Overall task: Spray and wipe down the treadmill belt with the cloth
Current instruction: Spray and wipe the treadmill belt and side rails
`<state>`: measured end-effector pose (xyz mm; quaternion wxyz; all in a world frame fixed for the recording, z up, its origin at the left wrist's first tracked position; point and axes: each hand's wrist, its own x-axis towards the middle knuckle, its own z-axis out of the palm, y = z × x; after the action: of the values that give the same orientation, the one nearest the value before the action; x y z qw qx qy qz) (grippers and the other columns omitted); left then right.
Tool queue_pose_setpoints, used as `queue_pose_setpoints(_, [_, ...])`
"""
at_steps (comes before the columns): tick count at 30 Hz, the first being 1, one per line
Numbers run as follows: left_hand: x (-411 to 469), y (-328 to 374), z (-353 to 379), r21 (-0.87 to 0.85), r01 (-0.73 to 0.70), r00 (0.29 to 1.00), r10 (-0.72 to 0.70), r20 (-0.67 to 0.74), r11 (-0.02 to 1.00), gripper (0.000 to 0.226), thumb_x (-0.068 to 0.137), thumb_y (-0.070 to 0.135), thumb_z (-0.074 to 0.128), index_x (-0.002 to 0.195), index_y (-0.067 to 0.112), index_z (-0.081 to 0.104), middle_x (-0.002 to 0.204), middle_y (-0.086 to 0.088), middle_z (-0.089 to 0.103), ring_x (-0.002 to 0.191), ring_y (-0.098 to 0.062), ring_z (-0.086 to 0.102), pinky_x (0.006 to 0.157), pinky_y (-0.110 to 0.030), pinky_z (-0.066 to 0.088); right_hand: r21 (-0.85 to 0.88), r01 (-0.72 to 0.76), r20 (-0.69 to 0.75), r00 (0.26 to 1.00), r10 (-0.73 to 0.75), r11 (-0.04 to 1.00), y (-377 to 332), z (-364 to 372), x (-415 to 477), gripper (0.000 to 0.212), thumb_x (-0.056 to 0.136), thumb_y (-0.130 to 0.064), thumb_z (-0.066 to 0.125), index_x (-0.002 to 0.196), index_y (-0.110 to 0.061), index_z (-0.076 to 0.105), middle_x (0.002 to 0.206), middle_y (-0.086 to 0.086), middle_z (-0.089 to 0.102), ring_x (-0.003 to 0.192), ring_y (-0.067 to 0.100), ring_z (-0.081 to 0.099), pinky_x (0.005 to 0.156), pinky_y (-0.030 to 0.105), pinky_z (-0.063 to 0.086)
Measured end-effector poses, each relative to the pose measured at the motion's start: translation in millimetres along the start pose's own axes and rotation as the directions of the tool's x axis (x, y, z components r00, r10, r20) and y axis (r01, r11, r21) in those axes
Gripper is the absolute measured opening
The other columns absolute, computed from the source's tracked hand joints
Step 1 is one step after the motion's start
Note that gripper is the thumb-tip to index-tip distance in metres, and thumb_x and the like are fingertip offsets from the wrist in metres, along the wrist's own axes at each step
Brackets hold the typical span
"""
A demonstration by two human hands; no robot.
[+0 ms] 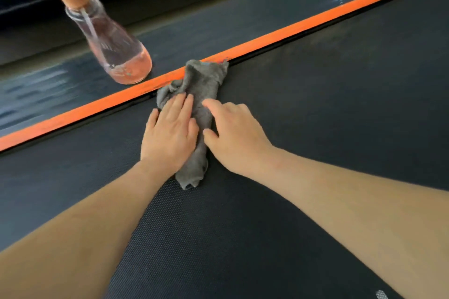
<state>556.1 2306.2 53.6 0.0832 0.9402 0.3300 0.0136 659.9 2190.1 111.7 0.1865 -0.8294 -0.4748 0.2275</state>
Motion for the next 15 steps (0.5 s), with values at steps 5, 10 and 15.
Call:
queue_pose_setpoints(5, [-30,-41,-25,0.078,-0.053,0.996,0.047,0.071,0.996,0.051,0.097,0.032,0.047,0.147,0.021,0.042,0.153,0.001,0.039,0.142,-0.020,0.033,0.110,-0.046,0.027,0.430,-0.191,0.016,0.979,0.204,0.883,-70,52,0,0.061,0.095,-0.017,0.052,0.150,-0.028,0.029,0.127,0.015,0.046,0.117,0.034,0.049,0.094,0.039,0.043])
queue_pose_setpoints(10, [-58,-68,-52,0.038,0.048,0.998,-0.050,0.047,0.998,0.041,0.090,0.033,0.035,0.107,0.019,0.070,0.108,-0.001,0.062,0.113,-0.028,0.048,0.089,-0.040,0.029,0.808,-0.461,0.328,0.870,0.368,0.368,-92,43,4,0.061,0.080,-0.006,0.063,0.137,-0.022,0.049,0.101,0.008,0.060,0.076,0.016,0.053,0.060,0.025,0.039])
queue_pose_setpoints(15, [-115,-76,-75,-0.125,0.189,0.981,-0.181,0.074,0.974,0.053,0.081,0.033,0.029,0.109,0.031,0.074,0.090,0.004,0.055,0.100,-0.024,0.046,0.082,-0.034,0.025,0.836,-0.544,0.517,0.825,0.227,0.072,-80,23,-21,0.020,0.090,-0.001,0.058,0.100,-0.012,0.071,0.066,-0.001,0.043,0.057,0.009,0.038,0.054,0.019,0.025])
